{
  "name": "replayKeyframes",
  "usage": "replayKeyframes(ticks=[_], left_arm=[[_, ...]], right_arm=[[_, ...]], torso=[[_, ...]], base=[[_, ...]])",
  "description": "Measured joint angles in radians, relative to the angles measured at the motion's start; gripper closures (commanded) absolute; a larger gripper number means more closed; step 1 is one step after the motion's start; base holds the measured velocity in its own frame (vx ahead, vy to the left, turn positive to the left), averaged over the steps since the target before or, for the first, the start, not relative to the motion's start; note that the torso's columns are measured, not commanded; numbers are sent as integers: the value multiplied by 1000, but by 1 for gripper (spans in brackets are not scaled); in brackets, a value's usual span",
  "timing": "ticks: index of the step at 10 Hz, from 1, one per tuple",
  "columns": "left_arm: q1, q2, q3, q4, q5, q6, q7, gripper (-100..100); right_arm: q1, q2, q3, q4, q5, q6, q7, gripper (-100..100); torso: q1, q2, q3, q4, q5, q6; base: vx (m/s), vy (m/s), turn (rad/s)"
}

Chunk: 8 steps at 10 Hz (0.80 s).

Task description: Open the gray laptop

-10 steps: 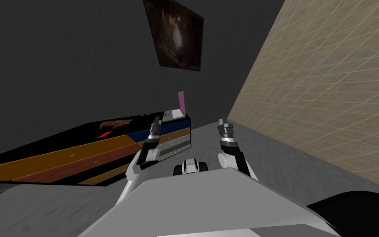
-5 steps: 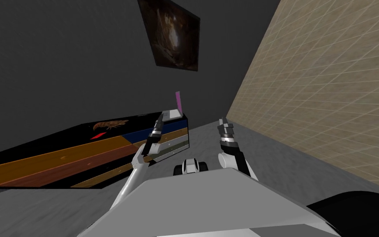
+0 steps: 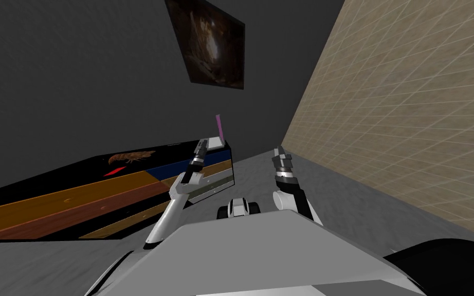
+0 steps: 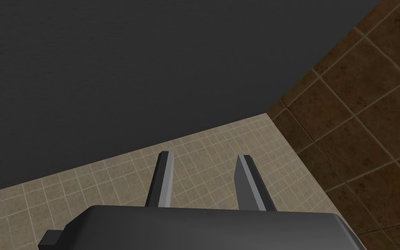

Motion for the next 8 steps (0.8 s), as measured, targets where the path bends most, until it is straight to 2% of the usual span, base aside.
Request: replayKeyframes(ticks=[8], left_arm=[[-232, 83, -21, 214, -7, 124, -11, -100]], right_arm=[[0, 0, 0, 0, 0, 0, 0, 0]], torso=[[0, 0, 0, 0, 0, 0]], base=[[-5, -83, -30]])
